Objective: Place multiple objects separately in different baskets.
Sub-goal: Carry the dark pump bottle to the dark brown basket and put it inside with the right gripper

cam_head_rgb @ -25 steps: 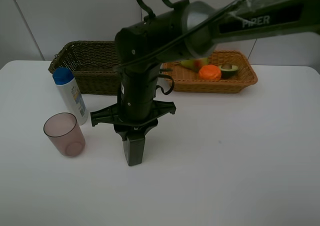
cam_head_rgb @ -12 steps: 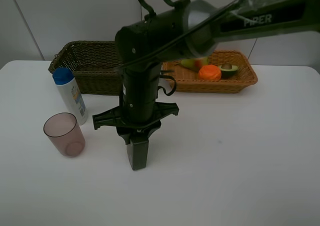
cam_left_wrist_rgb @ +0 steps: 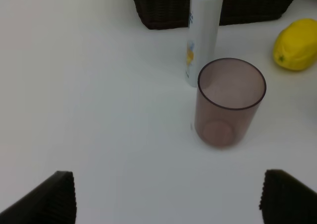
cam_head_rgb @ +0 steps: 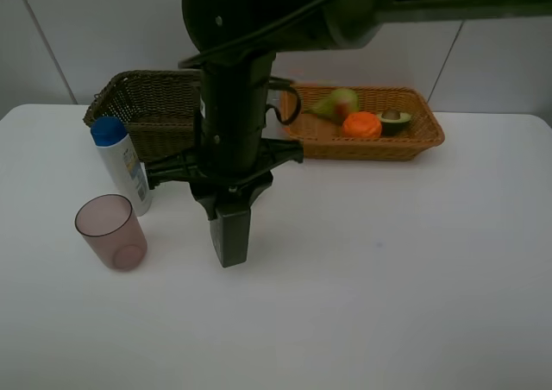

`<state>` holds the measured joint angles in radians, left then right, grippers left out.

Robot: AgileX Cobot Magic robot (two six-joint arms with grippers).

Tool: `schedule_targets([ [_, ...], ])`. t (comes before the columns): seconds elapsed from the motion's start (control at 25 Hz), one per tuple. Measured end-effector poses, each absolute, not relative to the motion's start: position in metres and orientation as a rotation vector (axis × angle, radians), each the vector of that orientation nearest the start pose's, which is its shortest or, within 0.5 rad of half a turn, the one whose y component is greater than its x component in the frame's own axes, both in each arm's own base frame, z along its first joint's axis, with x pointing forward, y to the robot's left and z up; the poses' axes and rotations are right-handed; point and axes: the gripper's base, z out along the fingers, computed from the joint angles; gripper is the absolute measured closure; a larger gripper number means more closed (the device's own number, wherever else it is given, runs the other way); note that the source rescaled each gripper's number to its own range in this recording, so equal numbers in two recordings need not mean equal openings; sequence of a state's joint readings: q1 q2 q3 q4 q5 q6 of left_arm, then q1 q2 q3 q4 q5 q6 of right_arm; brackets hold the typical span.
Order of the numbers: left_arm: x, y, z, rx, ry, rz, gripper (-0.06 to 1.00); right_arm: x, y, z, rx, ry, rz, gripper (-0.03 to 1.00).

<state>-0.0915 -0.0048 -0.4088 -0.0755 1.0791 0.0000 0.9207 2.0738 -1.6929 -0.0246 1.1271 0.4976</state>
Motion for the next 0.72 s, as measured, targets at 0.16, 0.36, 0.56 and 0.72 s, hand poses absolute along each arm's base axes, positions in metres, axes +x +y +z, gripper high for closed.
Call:
schedule_targets([
  [0.16, 0.002, -0.006, 0.25, 0.099, 2.148, -0.145, -0.06, 0.269, 0.345, 0.235, -0.69, 2.874, 0.111, 0.87],
  [0.36, 0.002, -0.006, 0.25, 0.099, 2.148, -0.145, -0.06, 0.279, 0.351, 0.268, -0.714, 2.75, 0.139, 0.88],
  [0.56, 0.002, -0.006, 0.25, 0.099, 2.148, -0.145, -0.06, 0.287, 0.353, 0.291, -0.774, 2.628, 0.162, 0.88],
  [0.72, 0.002, -0.006, 0.25, 0.099, 2.148, -0.145, -0.06, 0.302, 0.35, 0.304, -0.784, 2.536, 0.207, 0.88],
])
